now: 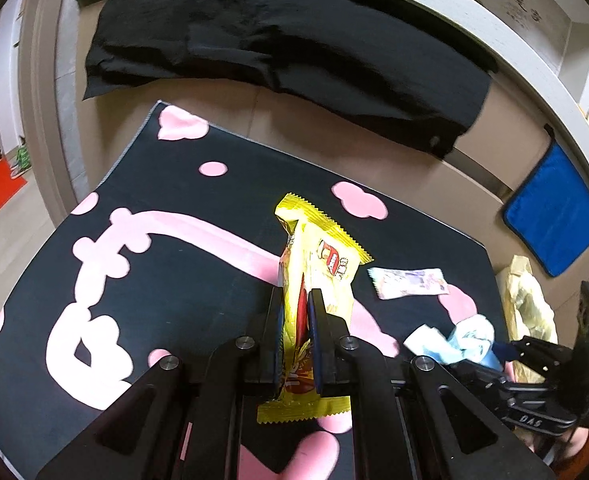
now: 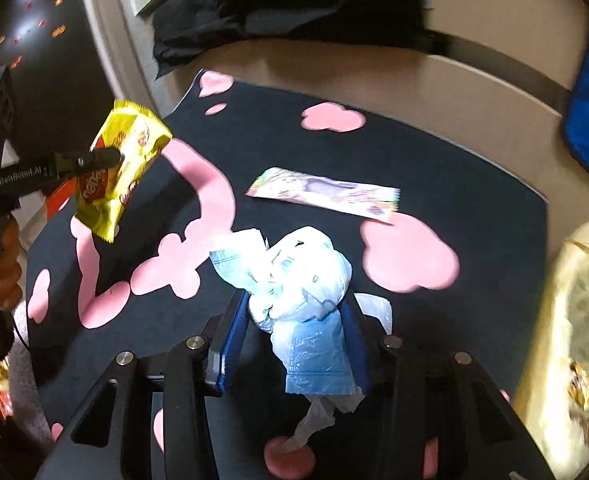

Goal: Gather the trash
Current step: 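Carry the yellow packet to the bin with the left gripper while the right carries the tissue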

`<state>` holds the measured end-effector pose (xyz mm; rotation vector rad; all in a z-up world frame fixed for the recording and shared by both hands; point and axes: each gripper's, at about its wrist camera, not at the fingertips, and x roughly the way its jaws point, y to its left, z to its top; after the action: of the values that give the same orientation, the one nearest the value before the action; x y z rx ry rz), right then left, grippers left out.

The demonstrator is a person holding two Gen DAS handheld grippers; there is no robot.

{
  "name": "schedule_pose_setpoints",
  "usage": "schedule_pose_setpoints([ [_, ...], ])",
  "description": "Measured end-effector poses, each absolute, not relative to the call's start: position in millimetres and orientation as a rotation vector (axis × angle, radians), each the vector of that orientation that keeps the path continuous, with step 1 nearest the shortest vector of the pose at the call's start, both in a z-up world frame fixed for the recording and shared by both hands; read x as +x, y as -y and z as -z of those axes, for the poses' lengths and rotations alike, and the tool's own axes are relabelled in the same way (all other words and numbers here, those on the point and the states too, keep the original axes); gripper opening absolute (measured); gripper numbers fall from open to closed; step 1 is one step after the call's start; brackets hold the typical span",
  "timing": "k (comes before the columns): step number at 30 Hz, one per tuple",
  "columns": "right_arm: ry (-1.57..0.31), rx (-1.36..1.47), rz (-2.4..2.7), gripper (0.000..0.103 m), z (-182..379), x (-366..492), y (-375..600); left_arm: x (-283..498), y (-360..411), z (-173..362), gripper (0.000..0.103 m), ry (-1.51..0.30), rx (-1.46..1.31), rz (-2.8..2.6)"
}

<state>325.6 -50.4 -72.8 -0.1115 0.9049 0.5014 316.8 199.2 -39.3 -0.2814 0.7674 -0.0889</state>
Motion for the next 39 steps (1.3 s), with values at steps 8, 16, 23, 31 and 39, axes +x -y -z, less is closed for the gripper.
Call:
schedule_pose_setpoints([
  [8,-0.808,-0.076,-0.430,0.042,35.4,301.3,87.0,315.6,-154.7,19.6,0.011,-0.752,-0.237,0.153],
  [16,-0.703,-0.006,-0.354,0.042,-3.6,283.3,141.3,306.8,-84.5,-19.5,0.011,-0.679,-0.142,0.234],
  [23,-0.590,0.080,-0.253,0.042,-42.5,264.1,208.1,297.4,-13.7,-55.1,0.011,-0.589,-0.063,0.325],
  [31,-0.518,0.098,-0.114,0.042,-62.0,240.7,274.5,301.2,69.6,-57.5,0.011,-0.614,-0.025,0.454],
  [39,-0.530,0.134,-0.018,0.042,-51.9,239.2,328.1,306.9,131.8,-41.0,0.011,-0.646,0.006,0.528],
])
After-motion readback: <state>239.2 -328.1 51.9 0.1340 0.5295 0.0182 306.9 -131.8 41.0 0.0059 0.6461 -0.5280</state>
